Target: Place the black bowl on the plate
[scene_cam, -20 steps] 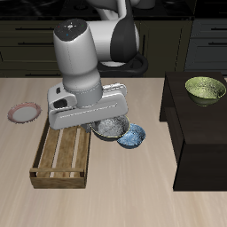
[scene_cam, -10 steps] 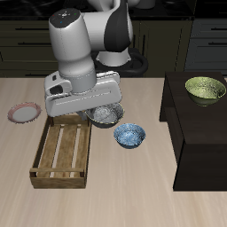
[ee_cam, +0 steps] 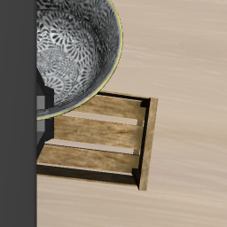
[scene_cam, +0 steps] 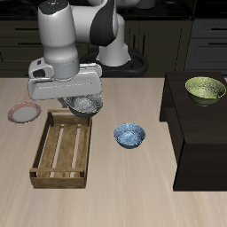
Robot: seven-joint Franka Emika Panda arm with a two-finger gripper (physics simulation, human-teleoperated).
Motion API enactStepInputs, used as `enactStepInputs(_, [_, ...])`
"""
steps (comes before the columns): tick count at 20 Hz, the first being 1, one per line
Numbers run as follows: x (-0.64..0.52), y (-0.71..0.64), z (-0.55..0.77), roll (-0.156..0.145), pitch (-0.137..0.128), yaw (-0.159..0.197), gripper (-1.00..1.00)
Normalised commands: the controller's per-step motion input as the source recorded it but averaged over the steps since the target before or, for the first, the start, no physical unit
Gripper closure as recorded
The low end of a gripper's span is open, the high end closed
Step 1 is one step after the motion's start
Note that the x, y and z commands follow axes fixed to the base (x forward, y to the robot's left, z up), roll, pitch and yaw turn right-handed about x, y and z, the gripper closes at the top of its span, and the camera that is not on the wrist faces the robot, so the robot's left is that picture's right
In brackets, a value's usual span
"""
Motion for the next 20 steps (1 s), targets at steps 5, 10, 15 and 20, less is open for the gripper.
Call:
enactStepInputs(5, [-0.32,-0.38,-0.06,-0.057,-0.001,0.012,1.00])
enactStepInputs(10, [-0.55,-0.43,-0.09,-0.044,-0.014,0.002,1.00])
enactStepInputs(15, [-0.43,-0.31,0.06,-0.021,-0.046,-0.017,1.00])
enactStepInputs(20, [-0.44,-0.35,0.01,-0.028,-0.018,-0.030,1.00])
